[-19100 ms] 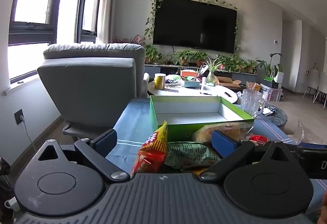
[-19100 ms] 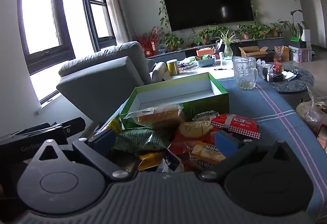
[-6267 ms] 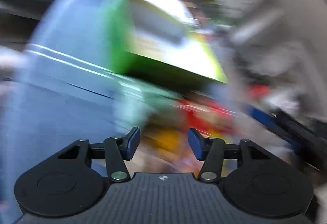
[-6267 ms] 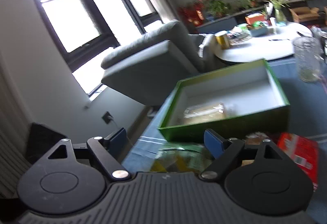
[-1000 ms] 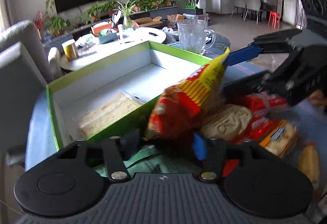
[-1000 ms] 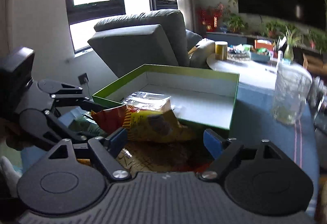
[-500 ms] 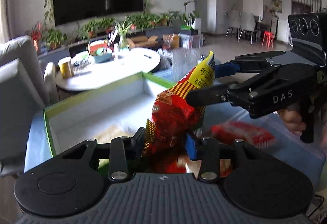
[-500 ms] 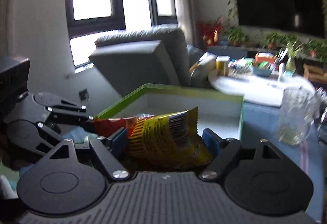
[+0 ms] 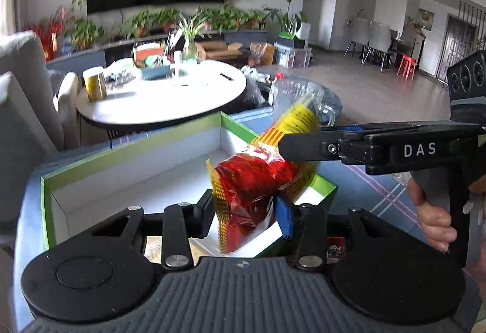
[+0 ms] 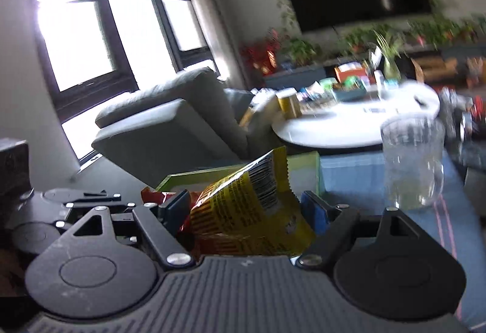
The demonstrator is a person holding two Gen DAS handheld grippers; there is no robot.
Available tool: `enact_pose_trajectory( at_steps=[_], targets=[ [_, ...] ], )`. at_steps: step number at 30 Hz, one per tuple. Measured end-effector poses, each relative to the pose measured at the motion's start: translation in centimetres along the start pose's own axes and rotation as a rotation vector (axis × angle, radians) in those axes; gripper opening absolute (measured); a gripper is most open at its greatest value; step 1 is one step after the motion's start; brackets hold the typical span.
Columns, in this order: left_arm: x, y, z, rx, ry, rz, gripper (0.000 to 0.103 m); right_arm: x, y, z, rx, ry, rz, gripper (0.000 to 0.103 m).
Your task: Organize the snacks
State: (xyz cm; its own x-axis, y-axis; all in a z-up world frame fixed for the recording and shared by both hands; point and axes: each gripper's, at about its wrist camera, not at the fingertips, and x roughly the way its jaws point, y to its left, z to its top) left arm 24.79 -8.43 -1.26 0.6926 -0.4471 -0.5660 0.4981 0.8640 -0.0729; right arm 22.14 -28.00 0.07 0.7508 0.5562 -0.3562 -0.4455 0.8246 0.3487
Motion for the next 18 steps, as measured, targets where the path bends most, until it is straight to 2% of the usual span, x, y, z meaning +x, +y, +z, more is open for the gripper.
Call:
enact_pose_trajectory(
  at_steps=[4,7,9,11,18],
  targets=[
    [1.3,0.2,-0.7,-0.029,0.056,0.010,0.040,0.7,0.1,-0.6,0.014,0.051,0.002,0.078],
    [1.4,0.2,-0.9,-0.037,0.085,0.023,0.041,0.7,0.1,-0.9,0.009,0.067,-0.027,0.078],
    [0.9,0.2,-0.9,-0.036,0.074,0.033,0.044,0.3,-0.1,-0.9,0.025,0.063,-0.033,0.078],
    [0.1,0.3,-0.8,-0.038,0.057,0.049,0.051,-0.4,-0.4,-0.8,0.052,0.054,-0.035,0.078],
    [-2.8,0.7,-1.1,-0.085,0.011,0.070,0.058,-2.6,-0.4,-0.5,0.076,0.027,-0.069,0.078]
  ],
)
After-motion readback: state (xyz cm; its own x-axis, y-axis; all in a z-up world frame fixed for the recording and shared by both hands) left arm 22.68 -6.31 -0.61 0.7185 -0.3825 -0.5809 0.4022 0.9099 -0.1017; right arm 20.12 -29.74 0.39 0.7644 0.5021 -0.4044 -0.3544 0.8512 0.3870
